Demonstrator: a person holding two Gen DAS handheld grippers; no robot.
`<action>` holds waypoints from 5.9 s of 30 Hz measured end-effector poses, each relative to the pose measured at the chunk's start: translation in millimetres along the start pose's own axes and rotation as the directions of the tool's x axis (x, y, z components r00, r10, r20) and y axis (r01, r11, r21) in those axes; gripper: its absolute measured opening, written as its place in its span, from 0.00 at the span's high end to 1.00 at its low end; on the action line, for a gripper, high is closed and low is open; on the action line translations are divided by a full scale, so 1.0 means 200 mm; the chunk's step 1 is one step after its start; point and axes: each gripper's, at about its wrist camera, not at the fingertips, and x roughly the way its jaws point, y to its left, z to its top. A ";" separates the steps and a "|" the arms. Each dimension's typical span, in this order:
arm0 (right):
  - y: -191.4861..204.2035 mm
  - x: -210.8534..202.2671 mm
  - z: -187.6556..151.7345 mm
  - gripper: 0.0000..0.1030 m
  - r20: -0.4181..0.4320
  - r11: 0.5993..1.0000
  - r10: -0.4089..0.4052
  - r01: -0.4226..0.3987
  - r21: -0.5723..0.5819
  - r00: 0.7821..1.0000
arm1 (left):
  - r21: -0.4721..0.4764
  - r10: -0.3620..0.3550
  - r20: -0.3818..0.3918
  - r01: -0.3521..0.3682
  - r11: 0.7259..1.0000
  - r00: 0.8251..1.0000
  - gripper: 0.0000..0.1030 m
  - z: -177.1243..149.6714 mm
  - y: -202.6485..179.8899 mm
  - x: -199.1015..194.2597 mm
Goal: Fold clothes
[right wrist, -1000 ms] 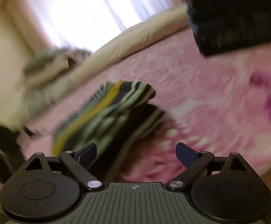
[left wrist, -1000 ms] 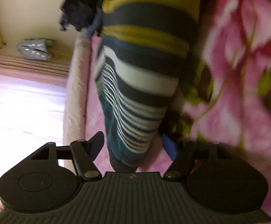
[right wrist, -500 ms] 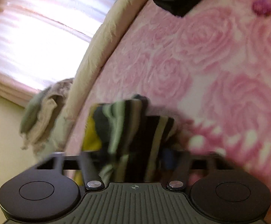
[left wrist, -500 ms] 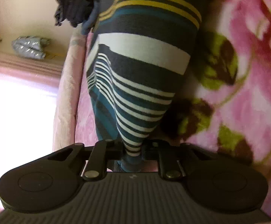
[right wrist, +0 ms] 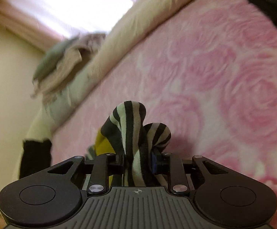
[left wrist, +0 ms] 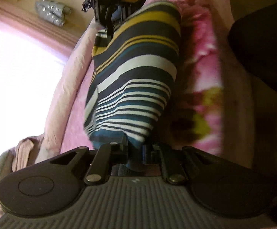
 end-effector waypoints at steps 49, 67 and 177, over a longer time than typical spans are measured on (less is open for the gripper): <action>0.28 0.19 -0.02 0.81 0.075 0.889 -0.172 0.187 -0.417 0.982 | -0.909 -0.184 0.086 0.152 0.387 0.979 0.94 -0.46 0.87 0.59; 0.42 -0.25 -0.69 0.21 0.033 0.862 0.075 -0.048 -0.504 0.997 | -0.809 -0.263 0.191 0.304 0.503 0.946 0.82 -0.17 0.67 0.22; 0.40 0.15 -1.47 0.18 0.355 -0.449 -0.305 0.196 -0.872 0.884 | -0.713 -0.236 -0.069 0.117 0.691 0.969 0.67 -0.06 0.43 0.12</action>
